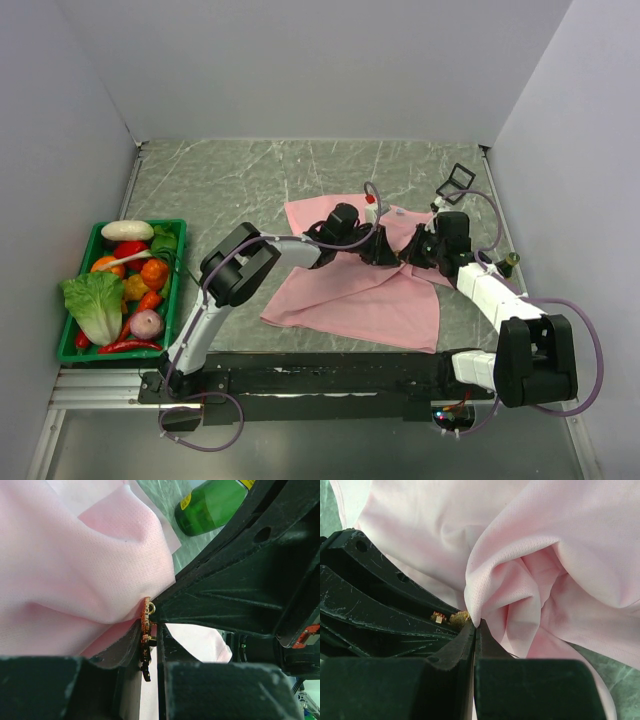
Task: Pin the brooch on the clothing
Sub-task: Cross the brooch over the flattened clothing, then adjust the crumpled clothing at the center of the board.
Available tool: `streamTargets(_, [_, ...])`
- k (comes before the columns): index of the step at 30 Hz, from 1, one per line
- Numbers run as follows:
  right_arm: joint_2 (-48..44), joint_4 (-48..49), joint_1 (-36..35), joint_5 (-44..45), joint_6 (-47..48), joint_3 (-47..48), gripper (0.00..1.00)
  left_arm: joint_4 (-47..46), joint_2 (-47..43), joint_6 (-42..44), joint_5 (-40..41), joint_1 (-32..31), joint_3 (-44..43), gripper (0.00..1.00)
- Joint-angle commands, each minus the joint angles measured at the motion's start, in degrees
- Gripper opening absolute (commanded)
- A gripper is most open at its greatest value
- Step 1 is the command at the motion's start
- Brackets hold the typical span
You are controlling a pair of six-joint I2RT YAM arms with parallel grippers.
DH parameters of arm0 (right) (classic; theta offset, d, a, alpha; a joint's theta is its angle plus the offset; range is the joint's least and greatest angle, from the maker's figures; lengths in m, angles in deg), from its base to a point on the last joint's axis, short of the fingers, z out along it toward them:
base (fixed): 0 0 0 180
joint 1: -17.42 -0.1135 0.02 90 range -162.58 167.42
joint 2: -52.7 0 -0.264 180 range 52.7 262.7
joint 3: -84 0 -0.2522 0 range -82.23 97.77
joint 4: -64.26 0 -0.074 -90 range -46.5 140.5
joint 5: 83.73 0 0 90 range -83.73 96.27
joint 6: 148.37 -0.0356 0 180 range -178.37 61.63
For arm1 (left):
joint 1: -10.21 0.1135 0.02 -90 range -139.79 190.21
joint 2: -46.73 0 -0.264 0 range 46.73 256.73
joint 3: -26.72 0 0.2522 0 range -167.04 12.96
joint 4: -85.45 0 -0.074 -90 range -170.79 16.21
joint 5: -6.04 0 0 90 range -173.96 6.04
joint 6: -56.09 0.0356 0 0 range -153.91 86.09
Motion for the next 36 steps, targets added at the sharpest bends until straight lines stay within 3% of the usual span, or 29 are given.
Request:
streamTargets(1, [-1.64,1.9,-0.72,0.45,-0.81,1.02,0.0,-4.82,-1.98,-1.46,-0.92,-1.01,-0.23,0.01])
streamTargets(9, [-2.34,-0.47,-0.72,-0.25,-1.16,3.47,0.03,-5.61,-3.21,-1.37,-0.83,0.56,2.84,0.01])
streamTargets(10, [-2.95,-0.91,-0.63,-0.16,-1.07,3.91,0.17,-5.96,-3.3,-1.81,-1.18,0.92,3.19,0.01])
streamTargets(12, [-4.71,-2.4,-0.63,0.19,-0.72,4.97,0.34,-5.36,-3.65,-1.46,-1.35,1.71,3.64,0.01])
streamTargets(13, [-5.32,-2.93,-0.63,0.27,-0.72,5.32,0.47,-5.0,-3.74,-0.76,-1.53,1.89,3.64,0.01])
streamTargets(16, [-7.09,-4.51,-0.54,0.45,-0.11,5.94,0.56,-4.3,-3.82,0.03,-2.06,2.33,3.37,0.01])
streamTargets(24, [-7.7,-4.52,1.03,-1.65,-0.72,1.46,0.59,-6.32,-4.09,-0.67,-4.25,2.68,4.43,0.01])
streamTargets(27, [-8.06,-3.82,1.74,-3.59,-0.9,0.23,0.55,-7.28,-4.18,-1.28,-4.69,2.68,4.87,0.01])
streamTargets(28, [-8.14,-3.55,2.35,-4.72,-0.98,-0.04,0.47,-7.37,-4.18,-1.46,-4.78,2.77,4.87,0.01])
streamTargets(30, [-8.06,-2.93,2.88,-5.52,-1.16,-0.83,0.43,-7.9,-4.0,-1.81,-5.13,2.68,4.69,0.01])
streamTargets(36, [-7.0,-0.92,5.51,-8.78,-1.07,-2.41,0.37,-7.55,-4.0,-1.72,-5.22,2.68,4.25,0.01])
